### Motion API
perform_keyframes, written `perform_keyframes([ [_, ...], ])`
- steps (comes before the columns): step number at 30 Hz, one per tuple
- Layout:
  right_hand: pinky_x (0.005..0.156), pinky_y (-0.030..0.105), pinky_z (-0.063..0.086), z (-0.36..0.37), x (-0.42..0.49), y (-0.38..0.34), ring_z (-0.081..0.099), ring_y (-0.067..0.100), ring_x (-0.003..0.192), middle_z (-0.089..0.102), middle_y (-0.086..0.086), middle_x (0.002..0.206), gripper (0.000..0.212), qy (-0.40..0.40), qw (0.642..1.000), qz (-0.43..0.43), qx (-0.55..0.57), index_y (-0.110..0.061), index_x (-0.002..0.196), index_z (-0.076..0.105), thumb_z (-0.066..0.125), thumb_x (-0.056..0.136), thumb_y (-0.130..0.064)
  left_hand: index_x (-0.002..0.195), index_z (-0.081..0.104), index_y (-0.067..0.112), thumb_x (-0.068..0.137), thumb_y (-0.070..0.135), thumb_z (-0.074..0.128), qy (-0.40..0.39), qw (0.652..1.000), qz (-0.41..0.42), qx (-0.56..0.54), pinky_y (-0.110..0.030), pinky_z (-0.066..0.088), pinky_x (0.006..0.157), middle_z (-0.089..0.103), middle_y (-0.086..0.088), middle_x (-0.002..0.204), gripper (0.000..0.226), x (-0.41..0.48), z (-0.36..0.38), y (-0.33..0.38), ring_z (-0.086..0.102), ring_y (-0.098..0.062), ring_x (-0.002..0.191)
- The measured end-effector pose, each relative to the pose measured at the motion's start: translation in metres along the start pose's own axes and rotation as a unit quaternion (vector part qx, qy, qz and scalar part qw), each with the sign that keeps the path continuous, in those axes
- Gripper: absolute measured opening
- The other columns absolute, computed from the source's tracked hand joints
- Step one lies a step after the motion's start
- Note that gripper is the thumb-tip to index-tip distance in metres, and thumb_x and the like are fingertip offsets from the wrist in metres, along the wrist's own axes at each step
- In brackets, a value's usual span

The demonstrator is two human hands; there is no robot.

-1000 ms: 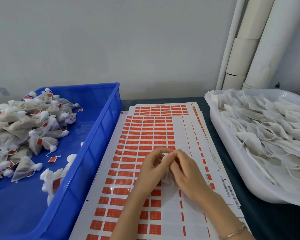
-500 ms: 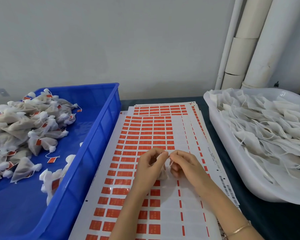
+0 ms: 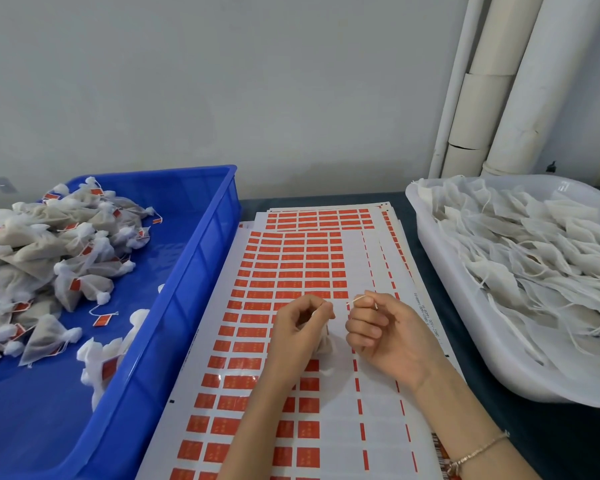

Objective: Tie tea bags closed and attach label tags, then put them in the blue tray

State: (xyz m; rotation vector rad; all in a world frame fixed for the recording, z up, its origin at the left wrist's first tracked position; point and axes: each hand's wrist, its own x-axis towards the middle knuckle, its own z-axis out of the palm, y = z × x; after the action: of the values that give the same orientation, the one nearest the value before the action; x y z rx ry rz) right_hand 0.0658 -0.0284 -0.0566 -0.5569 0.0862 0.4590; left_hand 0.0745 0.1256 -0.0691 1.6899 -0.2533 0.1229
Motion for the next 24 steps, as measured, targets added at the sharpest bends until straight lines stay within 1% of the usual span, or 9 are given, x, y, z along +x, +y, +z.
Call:
perform_keyframes([
  [2, 0.044, 0.023, 0.031, -0.0004, -0.0003, -0.0007, 0.029, 0.01, 0.045, 0.026, -0.005, 0.054, 0.02, -0.009, 0.999, -0.004, 0.031, -0.011, 0.067, 0.051, 0.056, 0.086, -0.017, 0.074, 0.065, 0.013, 0.093, 0.011, 0.057, 0.008, 1.0, 0.003, 0.004, -0.012, 0.046, 0.061, 0.06, 0.007, 0.065, 0.021, 0.0006, -0.0002, -0.0004, 0.056, -0.006, 0.065],
  [4, 0.045, 0.022, 0.031, -0.0005, -0.0006, -0.0018, 0.029, 0.009, 0.045, 0.027, -0.005, 0.055, 0.019, -0.012, 0.999, -0.017, 0.048, -0.011, 0.067, 0.052, 0.057, 0.085, -0.016, 0.074, 0.065, 0.015, 0.093, 0.011, 0.058, 0.013, 1.0, 0.007, 0.008, -0.01, 0.046, 0.061, 0.061, 0.009, 0.065, 0.022, 0.0009, 0.0001, -0.0016, 0.057, -0.004, 0.065],
  [8, 0.045, 0.022, 0.032, -0.0006, -0.0014, -0.0034, 0.031, 0.009, 0.045, 0.031, -0.005, 0.054, 0.021, -0.019, 0.997, -0.031, 0.065, -0.011, 0.069, 0.053, 0.052, 0.089, -0.017, 0.069, 0.064, 0.017, 0.093, 0.009, 0.057, -0.01, 1.0, 0.009, 0.011, -0.01, 0.044, 0.058, 0.058, 0.013, 0.061, 0.027, 0.0014, 0.0009, -0.0022, 0.054, -0.002, 0.061],
  [10, 0.045, 0.022, 0.033, -0.001, -0.0019, -0.004, 0.031, 0.009, 0.045, 0.031, -0.005, 0.054, 0.02, -0.014, 0.996, -0.037, 0.078, -0.011, 0.071, 0.052, 0.052, 0.09, -0.018, 0.069, 0.065, 0.017, 0.091, 0.016, 0.06, -0.021, 1.0, 0.014, 0.008, -0.011, 0.044, 0.059, 0.059, 0.012, 0.061, 0.023, 0.0016, 0.0019, -0.0004, 0.054, -0.002, 0.061],
  [13, 0.044, 0.021, 0.035, -0.0019, -0.0024, -0.0056, 0.031, 0.009, 0.045, 0.032, -0.005, 0.055, 0.019, -0.003, 0.994, -0.049, 0.098, -0.011, 0.072, 0.052, 0.051, 0.089, -0.018, 0.069, 0.066, 0.018, 0.084, 0.028, 0.057, -0.044, 0.999, 0.017, -0.006, -0.012, 0.045, 0.061, 0.061, 0.009, 0.064, 0.02, 0.0009, 0.0032, 0.0024, 0.055, -0.004, 0.063],
  [16, 0.043, 0.021, 0.036, -0.0027, -0.0029, -0.0066, 0.032, 0.009, 0.045, 0.032, -0.004, 0.056, 0.019, 0.006, 0.993, -0.054, 0.103, -0.011, 0.075, 0.051, 0.051, 0.091, -0.02, 0.068, 0.068, 0.023, 0.084, 0.027, 0.056, -0.078, 0.997, 0.017, 0.001, -0.011, 0.046, 0.065, 0.063, 0.009, 0.066, 0.02, -0.0016, 0.0053, 0.0024, 0.058, -0.006, 0.067],
  [18, 0.043, 0.021, 0.037, -0.0036, -0.0032, -0.0067, 0.032, 0.009, 0.045, 0.032, -0.004, 0.056, 0.018, 0.013, 0.993, -0.056, 0.099, -0.011, 0.077, 0.051, 0.051, 0.092, -0.021, 0.069, 0.068, 0.022, 0.085, 0.024, 0.056, -0.092, 0.996, 0.023, 0.008, -0.012, 0.047, 0.067, 0.063, 0.008, 0.068, 0.02, -0.0044, 0.0077, 0.0019, 0.058, -0.006, 0.069],
  [21, 0.043, 0.021, 0.037, -0.0048, -0.0017, -0.0055, 0.033, 0.009, 0.045, 0.032, -0.004, 0.057, 0.019, 0.023, 0.994, -0.054, 0.093, -0.01, 0.076, 0.053, 0.052, 0.091, -0.021, 0.07, 0.067, 0.022, 0.085, 0.023, 0.056, -0.078, 0.997, 0.024, -0.008, -0.013, 0.048, 0.067, 0.062, 0.009, 0.068, 0.019, -0.0049, 0.0077, 0.0024, 0.058, -0.006, 0.07],
  [24, 0.044, 0.021, 0.037, -0.0063, 0.0, -0.0042, 0.033, 0.009, 0.046, 0.032, -0.004, 0.058, 0.022, 0.017, 0.994, -0.05, 0.093, -0.01, 0.071, 0.056, 0.054, 0.089, -0.022, 0.064, 0.067, 0.032, 0.078, 0.039, 0.059, -0.04, 0.998, 0.008, -0.048, -0.015, 0.047, 0.067, 0.062, 0.009, 0.068, 0.017, -0.0024, 0.0053, 0.0057, 0.058, -0.005, 0.07],
])
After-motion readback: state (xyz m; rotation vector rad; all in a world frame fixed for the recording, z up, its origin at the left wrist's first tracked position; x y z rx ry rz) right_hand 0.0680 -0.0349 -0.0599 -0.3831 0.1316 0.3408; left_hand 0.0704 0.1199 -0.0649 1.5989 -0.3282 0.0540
